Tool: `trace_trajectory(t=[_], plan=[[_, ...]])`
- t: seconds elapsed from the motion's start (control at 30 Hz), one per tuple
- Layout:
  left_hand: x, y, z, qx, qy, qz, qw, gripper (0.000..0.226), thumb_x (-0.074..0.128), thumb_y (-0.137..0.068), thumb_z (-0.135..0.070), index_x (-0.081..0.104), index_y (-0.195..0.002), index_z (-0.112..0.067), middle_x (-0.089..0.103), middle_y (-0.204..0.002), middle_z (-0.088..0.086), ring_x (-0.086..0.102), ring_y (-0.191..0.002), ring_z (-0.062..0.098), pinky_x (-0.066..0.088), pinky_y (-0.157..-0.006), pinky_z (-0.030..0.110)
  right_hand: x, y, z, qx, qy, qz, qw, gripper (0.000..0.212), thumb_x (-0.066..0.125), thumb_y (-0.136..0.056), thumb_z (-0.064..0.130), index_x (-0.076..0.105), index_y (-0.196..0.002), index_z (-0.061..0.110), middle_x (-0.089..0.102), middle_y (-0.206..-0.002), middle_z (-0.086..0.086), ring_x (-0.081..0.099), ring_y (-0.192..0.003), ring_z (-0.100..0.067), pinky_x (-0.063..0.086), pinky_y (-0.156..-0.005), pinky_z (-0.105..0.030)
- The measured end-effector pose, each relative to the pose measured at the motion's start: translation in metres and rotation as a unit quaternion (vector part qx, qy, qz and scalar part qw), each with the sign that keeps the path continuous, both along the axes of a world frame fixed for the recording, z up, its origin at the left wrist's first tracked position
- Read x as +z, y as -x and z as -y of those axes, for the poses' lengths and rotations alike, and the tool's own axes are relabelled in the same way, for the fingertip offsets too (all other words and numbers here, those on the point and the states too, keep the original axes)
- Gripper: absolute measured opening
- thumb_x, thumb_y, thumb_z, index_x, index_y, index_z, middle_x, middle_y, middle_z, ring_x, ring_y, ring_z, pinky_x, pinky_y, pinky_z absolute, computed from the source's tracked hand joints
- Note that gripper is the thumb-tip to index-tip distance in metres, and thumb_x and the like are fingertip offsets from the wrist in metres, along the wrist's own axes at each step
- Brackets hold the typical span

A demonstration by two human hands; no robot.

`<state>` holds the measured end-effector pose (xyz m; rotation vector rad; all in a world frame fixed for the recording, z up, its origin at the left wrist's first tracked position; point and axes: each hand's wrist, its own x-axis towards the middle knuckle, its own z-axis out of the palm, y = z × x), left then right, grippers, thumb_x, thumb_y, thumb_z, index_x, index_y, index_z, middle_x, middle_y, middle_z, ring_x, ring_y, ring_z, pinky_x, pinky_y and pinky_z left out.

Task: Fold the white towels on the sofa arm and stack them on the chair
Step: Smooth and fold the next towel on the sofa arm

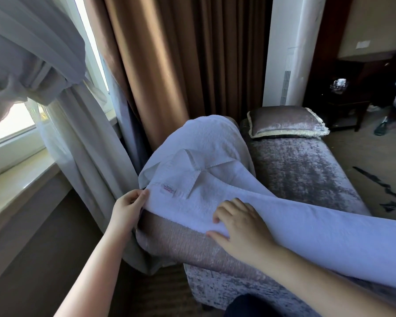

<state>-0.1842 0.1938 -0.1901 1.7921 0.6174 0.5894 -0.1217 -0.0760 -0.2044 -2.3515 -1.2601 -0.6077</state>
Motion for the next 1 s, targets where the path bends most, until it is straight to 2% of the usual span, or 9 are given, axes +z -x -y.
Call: trace_trajectory(t=[0.1, 0.17, 0.27, 0.4, 0.57, 0.67, 0.77, 0.83, 1.0], plan=[[0.0, 0.001, -0.006, -0.017, -0.007, -0.015, 1.0, 0.027, 0.059, -0.096, -0.029, 0.069, -0.081, -0.009, 0.065, -0.08, 0.007, 0.057, -0.079, 0.017, 0.042, -0.076, 0.032, -0.01, 0.002, -0.005, -0.017, -0.007, 0.02, 1.0, 0.027, 0.076, -0.075, 0.041, 0.056, -0.076, 0.023, 0.053, -0.084, 0.01, 0.051, -0.079, -0.014, 0.041, -0.068, -0.024], [0.001, 0.002, -0.006, -0.022, -0.023, -0.018, 0.999, 0.029, 0.057, -0.097, -0.029, 0.066, -0.082, -0.005, 0.062, -0.077, 0.008, 0.055, -0.077, 0.019, 0.04, -0.073, 0.033, -0.012, 0.001, -0.007, -0.014, -0.031, 0.02, 0.999, 0.03, 0.081, -0.073, 0.036, 0.055, -0.074, 0.023, 0.053, -0.084, 0.01, 0.049, -0.078, -0.013, 0.034, -0.071, -0.023], [0.003, 0.005, -0.005, -0.019, -0.028, -0.011, 0.999, 0.028, 0.053, -0.099, -0.026, 0.065, -0.084, -0.006, 0.059, -0.078, 0.009, 0.053, -0.077, 0.02, 0.039, -0.07, 0.033, -0.008, 0.008, -0.003, 0.005, -0.077, 0.036, 0.996, 0.024, 0.077, -0.075, 0.032, 0.055, -0.075, 0.02, 0.055, -0.083, 0.009, 0.051, -0.076, -0.012, 0.03, -0.072, -0.023], [-0.003, 0.015, -0.005, 0.005, -0.049, -0.01, 0.999, 0.022, 0.05, -0.1, -0.024, 0.066, -0.088, -0.014, 0.064, -0.096, 0.008, 0.058, -0.088, 0.02, 0.042, -0.07, 0.03, -0.005, 0.019, 0.001, 0.024, -0.091, 0.063, 0.994, 0.018, 0.065, -0.077, 0.035, 0.058, -0.073, 0.019, 0.057, -0.082, 0.009, 0.053, -0.073, -0.011, 0.036, -0.07, -0.024], [-0.022, 0.023, -0.003, 0.029, -0.06, -0.055, 0.996, 0.026, 0.05, -0.1, -0.024, 0.062, -0.079, -0.013, 0.063, -0.093, 0.012, 0.059, -0.09, 0.03, 0.046, -0.078, 0.044, -0.021, 0.022, 0.001, 0.05, -0.063, 0.077, 0.994, 0.024, 0.077, -0.074, 0.032, 0.057, -0.071, 0.019, 0.055, -0.078, 0.009, 0.05, -0.067, -0.01, 0.042, -0.06, -0.021], [-0.019, 0.025, 0.003, 0.029, -0.065, -0.064, 0.995, 0.026, 0.051, -0.097, -0.022, 0.063, -0.075, -0.014, 0.061, -0.081, 0.007, 0.055, -0.082, 0.024, 0.041, -0.07, 0.036, -0.027, 0.022, 0.009, 0.044, -0.054, 0.083, 0.994, 0.017, 0.07, -0.081, 0.03, 0.057, -0.076, 0.02, 0.056, -0.082, 0.009, 0.049, -0.071, -0.01, 0.04, -0.061, -0.022], [-0.009, 0.023, 0.007, 0.02, -0.084, -0.038, 0.996, 0.018, 0.057, -0.095, -0.026, 0.067, -0.083, -0.016, 0.064, -0.084, 0.002, 0.057, -0.08, 0.016, 0.041, -0.066, 0.027, -0.031, 0.023, 0.029, -0.002, -0.041, 0.092, 0.995, 0.015, 0.056, -0.085, 0.036, 0.057, -0.088, 0.021, 0.055, -0.088, 0.008, 0.048, -0.077, -0.012, 0.038, -0.067, -0.024], [-0.005, 0.02, 0.008, 0.006, -0.093, -0.012, 0.996, 0.02, 0.06, -0.095, -0.032, 0.069, -0.084, -0.018, 0.064, -0.086, 0.001, 0.056, -0.079, 0.014, 0.041, -0.066, 0.026, -0.036, 0.02, 0.042, -0.038, -0.038, 0.109, 0.993, 0.008, 0.06, -0.081, 0.027, 0.058, -0.085, 0.02, 0.055, -0.083, 0.006, 0.048, -0.074, -0.015, 0.037, -0.065, -0.027], [-0.005, 0.016, 0.011, 0.013, 0.03, 0.037, 0.999, 0.03, 0.053, -0.098, -0.029, 0.067, -0.087, -0.006, 0.057, -0.08, 0.008, 0.05, -0.075, 0.018, 0.039, -0.066, 0.03, -0.037, 0.018, 0.047, -0.031, -0.076, 0.128, 0.988, 0.012, 0.06, -0.077, 0.005, 0.058, -0.074, 0.017, 0.052, -0.071, 0.004, 0.048, -0.064, -0.017, 0.041, -0.057, -0.031]])
